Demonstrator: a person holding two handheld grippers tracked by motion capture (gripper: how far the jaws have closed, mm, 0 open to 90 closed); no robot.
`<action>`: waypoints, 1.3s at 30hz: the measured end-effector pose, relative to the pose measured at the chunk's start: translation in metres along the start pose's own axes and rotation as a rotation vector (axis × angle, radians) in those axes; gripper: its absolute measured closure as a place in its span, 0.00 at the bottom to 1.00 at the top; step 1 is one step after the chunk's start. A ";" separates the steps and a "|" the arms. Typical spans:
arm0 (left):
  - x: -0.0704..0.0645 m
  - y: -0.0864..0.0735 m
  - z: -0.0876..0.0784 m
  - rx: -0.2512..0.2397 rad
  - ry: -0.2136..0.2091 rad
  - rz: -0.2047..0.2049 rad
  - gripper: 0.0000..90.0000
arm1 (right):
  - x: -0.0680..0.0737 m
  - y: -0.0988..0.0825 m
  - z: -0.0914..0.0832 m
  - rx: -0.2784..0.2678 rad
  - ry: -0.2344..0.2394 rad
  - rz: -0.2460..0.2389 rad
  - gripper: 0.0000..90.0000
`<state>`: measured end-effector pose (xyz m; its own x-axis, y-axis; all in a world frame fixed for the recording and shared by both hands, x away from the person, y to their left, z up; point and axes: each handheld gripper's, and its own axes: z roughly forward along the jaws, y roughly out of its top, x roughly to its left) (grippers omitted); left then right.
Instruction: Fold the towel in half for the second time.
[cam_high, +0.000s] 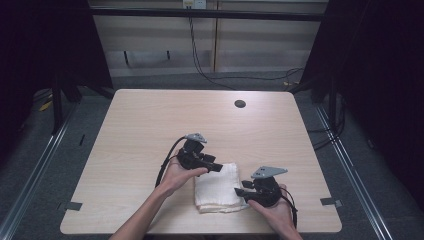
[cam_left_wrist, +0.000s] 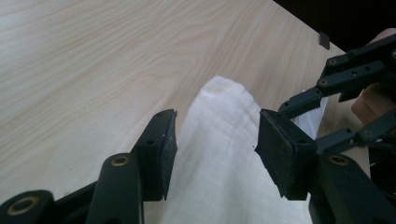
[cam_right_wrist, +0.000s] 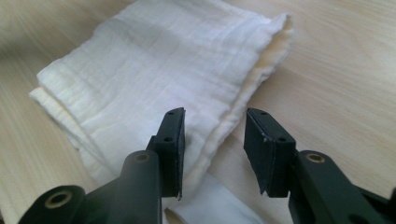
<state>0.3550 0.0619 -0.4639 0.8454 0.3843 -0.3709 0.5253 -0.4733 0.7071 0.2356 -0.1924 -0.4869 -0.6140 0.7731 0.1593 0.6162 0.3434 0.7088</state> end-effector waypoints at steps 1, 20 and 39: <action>0.001 -0.002 -0.003 -0.008 0.011 0.004 0.52 | -0.001 0.001 0.000 -0.001 0.005 0.001 0.64; 0.005 -0.042 -0.072 -0.055 0.130 -0.045 0.41 | -0.033 0.015 -0.034 -0.120 0.027 0.028 0.51; 0.008 -0.115 -0.143 -0.040 0.304 -0.125 0.38 | -0.064 -0.019 -0.078 -0.151 -0.072 0.115 0.49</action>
<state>0.2877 0.2331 -0.4619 0.7038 0.6595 -0.2641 0.6142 -0.3780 0.6928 0.2242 -0.2898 -0.4571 -0.5031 0.8409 0.1995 0.5959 0.1703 0.7848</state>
